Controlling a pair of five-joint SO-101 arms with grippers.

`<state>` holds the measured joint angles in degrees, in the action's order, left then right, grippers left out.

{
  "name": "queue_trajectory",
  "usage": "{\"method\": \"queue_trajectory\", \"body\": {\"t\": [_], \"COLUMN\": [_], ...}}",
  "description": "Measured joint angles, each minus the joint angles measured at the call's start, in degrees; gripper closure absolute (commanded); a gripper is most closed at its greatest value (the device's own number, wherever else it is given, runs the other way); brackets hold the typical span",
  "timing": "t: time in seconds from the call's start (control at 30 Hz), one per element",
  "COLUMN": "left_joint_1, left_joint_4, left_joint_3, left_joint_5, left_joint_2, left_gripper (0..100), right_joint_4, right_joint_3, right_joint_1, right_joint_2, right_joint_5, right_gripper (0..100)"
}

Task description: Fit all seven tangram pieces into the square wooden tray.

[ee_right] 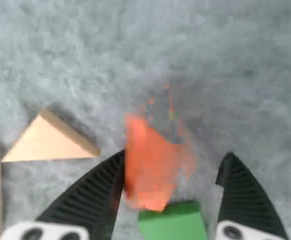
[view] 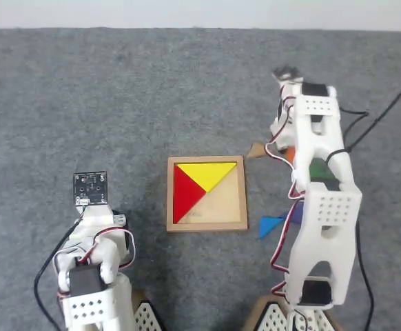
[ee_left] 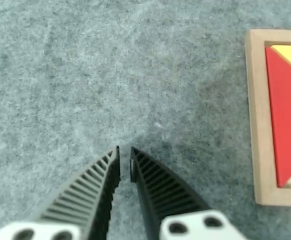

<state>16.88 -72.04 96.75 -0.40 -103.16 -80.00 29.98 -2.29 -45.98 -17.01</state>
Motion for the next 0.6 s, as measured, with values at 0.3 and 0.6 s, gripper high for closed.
{"method": "queue_trajectory", "body": {"t": [0.3, 0.6], "left_joint_1": [0.0, 0.0], "left_joint_4": [0.0, 0.0], "left_joint_3": [0.0, 0.0], "left_joint_5": [0.0, 0.0], "left_joint_2": [0.0, 0.0], "left_gripper": [96, 96], "right_joint_4": [-2.02, -1.76], "right_joint_3": [0.09, 0.0], "right_joint_1": [-4.13, -2.9], "right_joint_2": [-0.44, 0.35], "right_joint_5": [-1.85, -2.11], "right_gripper": [71.8, 71.8]}}
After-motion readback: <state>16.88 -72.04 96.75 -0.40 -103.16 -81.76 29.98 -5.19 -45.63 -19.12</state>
